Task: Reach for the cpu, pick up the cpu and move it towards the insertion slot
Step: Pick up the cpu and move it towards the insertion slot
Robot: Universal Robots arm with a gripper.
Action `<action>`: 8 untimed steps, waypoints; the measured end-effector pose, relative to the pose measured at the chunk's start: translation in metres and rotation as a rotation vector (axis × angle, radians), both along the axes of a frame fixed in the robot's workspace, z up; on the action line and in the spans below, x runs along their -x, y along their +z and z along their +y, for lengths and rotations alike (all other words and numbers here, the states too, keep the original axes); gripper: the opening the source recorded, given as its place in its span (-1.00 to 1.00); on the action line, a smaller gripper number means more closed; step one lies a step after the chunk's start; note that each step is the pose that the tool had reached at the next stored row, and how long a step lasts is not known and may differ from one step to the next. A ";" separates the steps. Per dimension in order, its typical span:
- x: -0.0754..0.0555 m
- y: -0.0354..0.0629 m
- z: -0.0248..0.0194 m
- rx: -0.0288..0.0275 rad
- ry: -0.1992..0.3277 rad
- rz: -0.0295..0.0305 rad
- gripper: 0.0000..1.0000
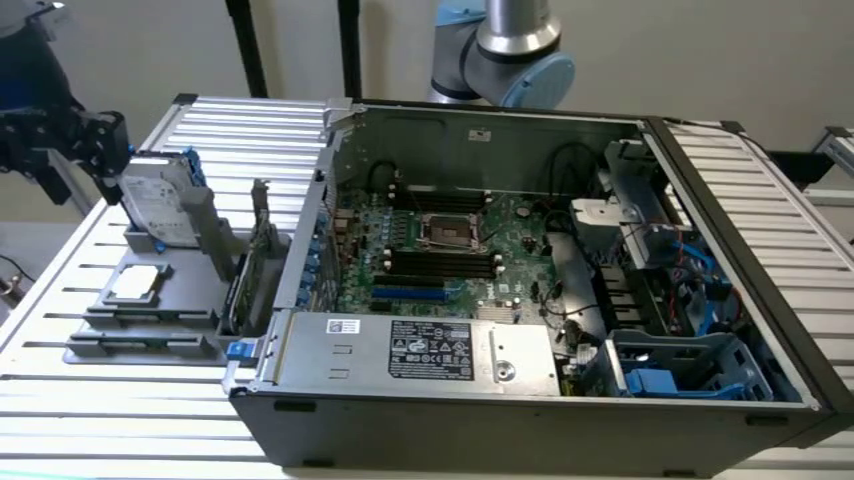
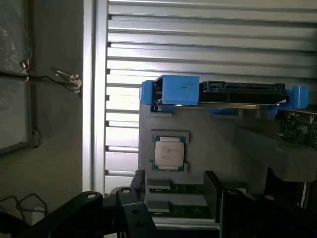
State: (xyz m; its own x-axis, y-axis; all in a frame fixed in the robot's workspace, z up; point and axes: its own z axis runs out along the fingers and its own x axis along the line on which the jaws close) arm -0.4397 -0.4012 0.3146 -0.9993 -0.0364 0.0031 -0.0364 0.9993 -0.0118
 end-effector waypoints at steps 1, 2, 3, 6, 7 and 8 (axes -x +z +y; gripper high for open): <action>0.000 -0.0018 0.0000 -0.0001 0.000 0.0000 0.18; 0.000 -0.0036 0.0000 -0.0001 0.001 0.0000 0.18; 0.000 -0.0054 0.0000 -0.0001 0.001 -0.0001 0.18; 0.000 -0.0108 0.0000 0.0000 0.002 0.0001 0.18; 0.000 -0.0127 0.0000 0.0000 0.003 0.0000 0.18; 0.001 -0.0145 0.0000 0.0000 0.003 0.0000 0.18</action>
